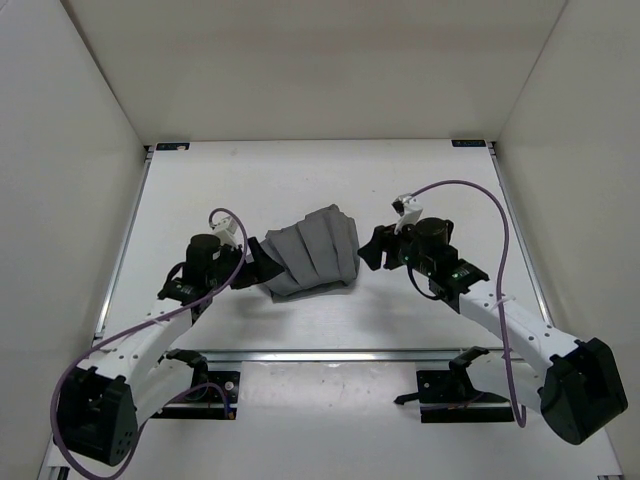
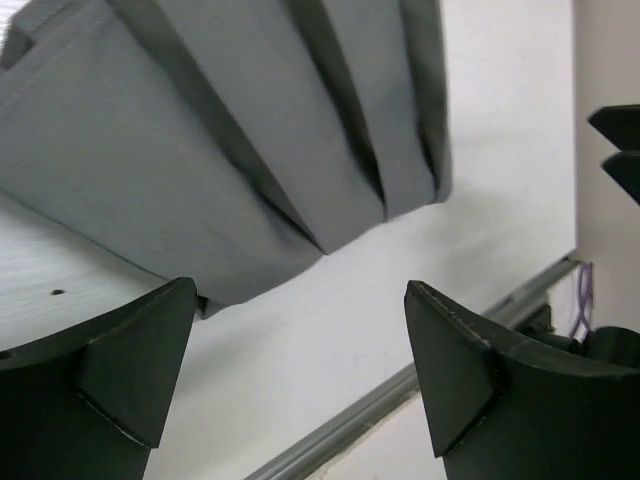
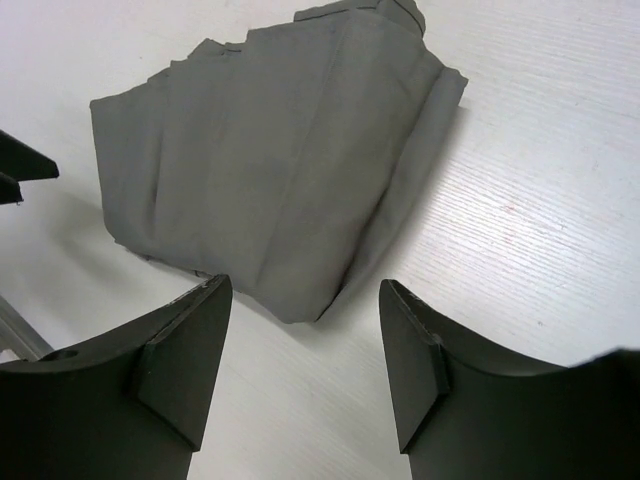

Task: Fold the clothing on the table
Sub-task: Fold the skirt

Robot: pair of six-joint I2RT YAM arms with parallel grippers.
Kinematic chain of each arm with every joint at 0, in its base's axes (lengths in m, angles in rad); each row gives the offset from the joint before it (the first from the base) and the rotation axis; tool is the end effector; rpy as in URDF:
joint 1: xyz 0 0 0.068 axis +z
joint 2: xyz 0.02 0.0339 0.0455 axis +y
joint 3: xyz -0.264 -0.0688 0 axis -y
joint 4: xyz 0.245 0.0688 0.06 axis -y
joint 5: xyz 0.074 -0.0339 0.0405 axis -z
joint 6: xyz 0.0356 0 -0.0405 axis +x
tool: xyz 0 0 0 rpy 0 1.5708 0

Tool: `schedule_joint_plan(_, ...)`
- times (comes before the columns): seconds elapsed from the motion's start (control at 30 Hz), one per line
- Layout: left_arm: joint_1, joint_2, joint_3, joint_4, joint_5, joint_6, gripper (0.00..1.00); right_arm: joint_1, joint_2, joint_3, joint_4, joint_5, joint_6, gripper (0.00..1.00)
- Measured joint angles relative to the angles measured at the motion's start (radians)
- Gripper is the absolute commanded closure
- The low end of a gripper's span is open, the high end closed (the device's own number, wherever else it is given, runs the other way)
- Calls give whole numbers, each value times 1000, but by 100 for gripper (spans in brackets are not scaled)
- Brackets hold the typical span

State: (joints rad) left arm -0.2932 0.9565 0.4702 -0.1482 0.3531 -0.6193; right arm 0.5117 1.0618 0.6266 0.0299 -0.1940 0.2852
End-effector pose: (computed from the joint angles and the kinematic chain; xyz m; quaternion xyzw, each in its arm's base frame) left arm 0.1869 -0.0693 0.2041 -0.0644 0.8797 -0.3364 0.3297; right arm 0.2050 0.1230 0.2522 -0.1469 0.8197 0.2870 0.4735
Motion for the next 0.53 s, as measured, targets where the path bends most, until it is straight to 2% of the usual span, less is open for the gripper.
schedule_joint_plan(0.17, -5, -25, 1, 29, 38, 4, 1, -2, -11, 0, 2, -9, 0, 40)
schedule_joint_plan(0.53, -7, -65, 21, 2, 27, 55, 1, 10, -6, 0, 7, -21, -1, 39)
